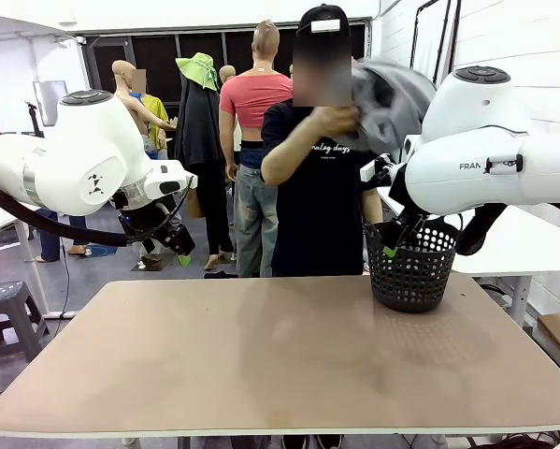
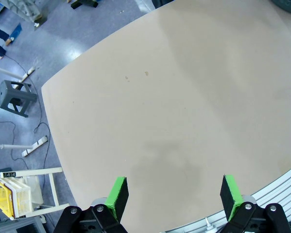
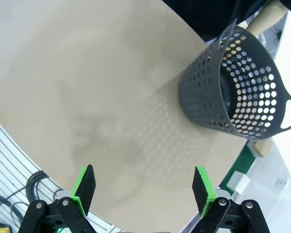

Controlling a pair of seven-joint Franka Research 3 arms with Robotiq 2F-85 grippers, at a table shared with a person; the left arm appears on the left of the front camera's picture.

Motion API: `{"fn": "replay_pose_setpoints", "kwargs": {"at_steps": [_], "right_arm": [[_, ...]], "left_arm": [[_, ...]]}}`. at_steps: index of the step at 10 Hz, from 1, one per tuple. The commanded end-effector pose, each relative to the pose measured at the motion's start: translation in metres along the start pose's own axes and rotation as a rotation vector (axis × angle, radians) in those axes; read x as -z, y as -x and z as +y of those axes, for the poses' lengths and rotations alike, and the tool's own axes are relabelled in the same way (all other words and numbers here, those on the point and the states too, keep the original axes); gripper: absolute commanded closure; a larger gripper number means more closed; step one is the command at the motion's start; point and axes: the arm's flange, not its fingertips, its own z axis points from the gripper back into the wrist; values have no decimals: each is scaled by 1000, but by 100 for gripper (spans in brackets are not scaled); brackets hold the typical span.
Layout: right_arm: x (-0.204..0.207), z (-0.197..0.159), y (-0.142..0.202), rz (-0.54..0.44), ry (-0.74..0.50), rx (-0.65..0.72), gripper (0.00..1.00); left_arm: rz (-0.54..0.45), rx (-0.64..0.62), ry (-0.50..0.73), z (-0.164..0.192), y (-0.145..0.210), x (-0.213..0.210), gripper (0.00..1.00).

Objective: Fold the training pants.
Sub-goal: Grab both ends of the Training pants handed by a person.

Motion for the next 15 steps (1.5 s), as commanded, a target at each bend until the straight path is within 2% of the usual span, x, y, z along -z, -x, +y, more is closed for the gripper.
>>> {"fn": "replay_pose_setpoints", "kwargs": {"at_steps": [1, 15], "right_arm": [[1, 0, 0, -2, 1, 0, 0], [1, 0, 0, -2, 1, 0, 0]], "left_arm": [[-7, 1, -1, 0, -1, 0, 0], [-7, 1, -1, 0, -1, 0, 0]]}}
